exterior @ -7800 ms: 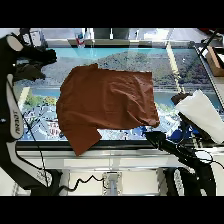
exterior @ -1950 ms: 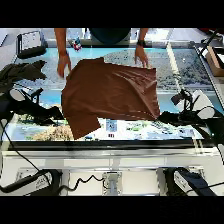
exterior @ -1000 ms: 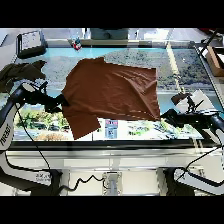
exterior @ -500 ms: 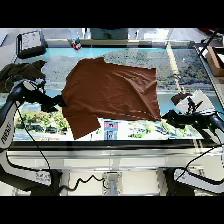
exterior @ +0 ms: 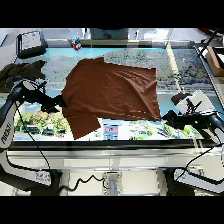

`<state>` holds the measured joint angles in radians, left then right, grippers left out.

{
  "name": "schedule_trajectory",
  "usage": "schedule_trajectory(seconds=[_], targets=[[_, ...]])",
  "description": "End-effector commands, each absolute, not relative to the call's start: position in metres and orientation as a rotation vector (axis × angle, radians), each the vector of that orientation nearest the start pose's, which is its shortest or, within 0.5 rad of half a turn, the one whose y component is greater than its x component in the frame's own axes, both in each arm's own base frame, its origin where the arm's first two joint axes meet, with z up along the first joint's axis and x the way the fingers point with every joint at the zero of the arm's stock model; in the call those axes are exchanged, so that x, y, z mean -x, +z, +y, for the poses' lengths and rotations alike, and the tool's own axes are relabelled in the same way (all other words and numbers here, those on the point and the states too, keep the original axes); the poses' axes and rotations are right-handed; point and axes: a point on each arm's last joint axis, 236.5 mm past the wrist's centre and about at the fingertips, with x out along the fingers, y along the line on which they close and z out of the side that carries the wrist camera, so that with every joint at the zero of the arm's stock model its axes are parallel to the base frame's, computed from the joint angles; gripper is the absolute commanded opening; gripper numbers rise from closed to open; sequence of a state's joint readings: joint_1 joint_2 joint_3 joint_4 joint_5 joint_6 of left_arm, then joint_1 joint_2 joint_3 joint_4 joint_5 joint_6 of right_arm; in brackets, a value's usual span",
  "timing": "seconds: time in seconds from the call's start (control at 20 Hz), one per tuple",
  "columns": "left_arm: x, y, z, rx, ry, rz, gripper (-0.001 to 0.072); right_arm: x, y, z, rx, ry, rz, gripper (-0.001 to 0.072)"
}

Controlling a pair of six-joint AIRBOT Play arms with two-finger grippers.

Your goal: Fold the shirts.

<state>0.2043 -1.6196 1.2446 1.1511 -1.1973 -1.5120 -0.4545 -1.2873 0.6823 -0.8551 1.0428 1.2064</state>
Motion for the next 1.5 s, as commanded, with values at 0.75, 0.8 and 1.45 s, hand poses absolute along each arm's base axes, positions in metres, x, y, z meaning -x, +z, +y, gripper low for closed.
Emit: schedule_trajectory(seconds=[0.75, 0.8, 1.45], targets=[[-0.4, -0.08, -0.01, 0.538, -0.073, 1.49, 0.0606, -0.255, -0.07, 0.042, -0.88, 0.296, 1.542, 0.0434], [-0.4, -0.08, -0.01, 0.537, -0.073, 1.49, 0.0606, -0.255, -0.07, 0.042, -0.88, 0.296, 1.542, 0.0434], [-0.4, -0.08, -0.01, 0.538, -0.073, 1.49, 0.0605, -0.243, -0.084, 0.026, -0.778, 0.248, 1.591, 0.0434]])
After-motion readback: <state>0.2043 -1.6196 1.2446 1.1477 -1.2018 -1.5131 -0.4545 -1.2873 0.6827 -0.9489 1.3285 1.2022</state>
